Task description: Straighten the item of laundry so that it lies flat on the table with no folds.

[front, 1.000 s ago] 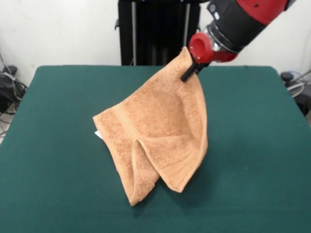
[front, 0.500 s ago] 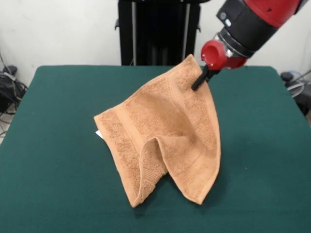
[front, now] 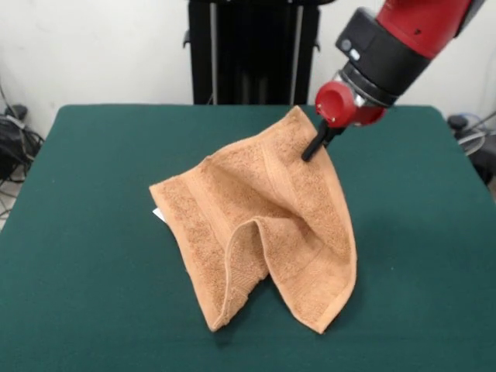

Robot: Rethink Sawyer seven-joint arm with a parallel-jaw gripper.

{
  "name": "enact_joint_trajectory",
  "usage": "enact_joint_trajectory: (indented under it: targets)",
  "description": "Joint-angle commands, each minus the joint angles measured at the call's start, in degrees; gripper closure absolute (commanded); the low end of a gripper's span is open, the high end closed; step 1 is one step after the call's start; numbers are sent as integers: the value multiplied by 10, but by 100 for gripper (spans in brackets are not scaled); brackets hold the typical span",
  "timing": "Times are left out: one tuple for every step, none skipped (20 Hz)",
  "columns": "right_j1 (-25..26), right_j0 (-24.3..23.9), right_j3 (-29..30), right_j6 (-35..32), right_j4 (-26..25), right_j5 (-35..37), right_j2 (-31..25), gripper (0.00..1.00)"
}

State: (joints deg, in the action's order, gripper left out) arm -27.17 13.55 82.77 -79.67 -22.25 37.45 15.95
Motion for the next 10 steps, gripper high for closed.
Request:
enact_joint_trajectory:
  targets:
    - [30, 10, 69, -179, 16, -51, 2, 100]
    - [29, 11, 70, -178, 17, -51, 4, 100]
    - [31, 14, 68, -177, 19, -49, 6, 100]
    - [31, 16, 73, -178, 18, -56, 10, 100]
    - [32, 17, 72, -176, 19, -56, 11, 100]
    - [30, 18, 75, -175, 20, -58, 12, 100]
    - [29, 18, 78, -174, 21, -60, 12, 100]
    - [30, 17, 79, -173, 22, -61, 12, 100]
    - [30, 17, 78, -170, 22, -60, 12, 100]
    - [30, 15, 78, -169, 24, -60, 10, 100]
